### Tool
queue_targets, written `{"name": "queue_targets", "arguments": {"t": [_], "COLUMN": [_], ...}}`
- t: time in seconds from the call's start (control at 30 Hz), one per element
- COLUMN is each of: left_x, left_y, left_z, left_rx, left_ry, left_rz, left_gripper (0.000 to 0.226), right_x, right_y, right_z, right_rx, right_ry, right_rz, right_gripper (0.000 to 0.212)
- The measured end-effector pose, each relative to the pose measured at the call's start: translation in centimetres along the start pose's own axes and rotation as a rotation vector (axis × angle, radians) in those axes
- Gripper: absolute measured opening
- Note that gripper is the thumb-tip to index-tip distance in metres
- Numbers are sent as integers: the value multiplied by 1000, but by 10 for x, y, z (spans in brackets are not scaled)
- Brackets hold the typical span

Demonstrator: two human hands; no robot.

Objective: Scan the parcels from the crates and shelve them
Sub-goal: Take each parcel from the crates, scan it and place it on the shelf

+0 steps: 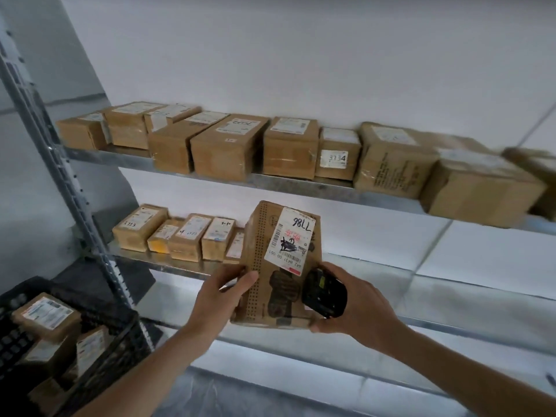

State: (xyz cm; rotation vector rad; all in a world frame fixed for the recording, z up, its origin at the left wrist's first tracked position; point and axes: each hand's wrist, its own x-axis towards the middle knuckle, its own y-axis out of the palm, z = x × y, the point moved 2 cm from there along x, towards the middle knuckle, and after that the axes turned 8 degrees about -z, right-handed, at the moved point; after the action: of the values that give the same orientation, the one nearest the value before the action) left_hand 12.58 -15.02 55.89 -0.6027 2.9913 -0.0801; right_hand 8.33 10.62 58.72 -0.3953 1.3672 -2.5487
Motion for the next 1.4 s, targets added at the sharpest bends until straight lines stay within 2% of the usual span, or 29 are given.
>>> {"name": "queue_targets", "arguments": {"t": [0.2,0.33,0.5,0.67,0.8,1.0,1.13,1.27,1.33,1.4], "left_x": [-9,-15,-15,-11,-2,14,34,57,69,83], "left_y": [81,122,157,174,178,172,160,155,153,152], "left_z": [-2,-1,5,15,36,66,86,103,114,128], "left_rx": [12,52,69,105,100,170,206,193,182,211], "left_ry": [56,92,122,186,138,24,-9,26,30,27], "left_rz": [81,122,164,132,163,358,371,343,307,276], "left_gripper": [39,14,30,20,39,71,76,88,79,54], "right_x": [-19,-32,-36,-32,-26,-13,2,24,37,49], "right_y": [-37,-54,-64,-57,-43,-12,12,34,45,56], "right_z": [-67,-98,-131,-155,-169,-184,-192,-198,-200,-203], "right_rx": [-9,-57,-61,-73,-87,-39,-56,-32,-21,-11], "right_ry": [40,45,51,69,69,77,91,136,152,165], "right_rz": [-56,-95,-115,-117,-89,-44,-1,8,25,39], "right_gripper": [110,105,97,101,104,93,94,86,82,76]}}
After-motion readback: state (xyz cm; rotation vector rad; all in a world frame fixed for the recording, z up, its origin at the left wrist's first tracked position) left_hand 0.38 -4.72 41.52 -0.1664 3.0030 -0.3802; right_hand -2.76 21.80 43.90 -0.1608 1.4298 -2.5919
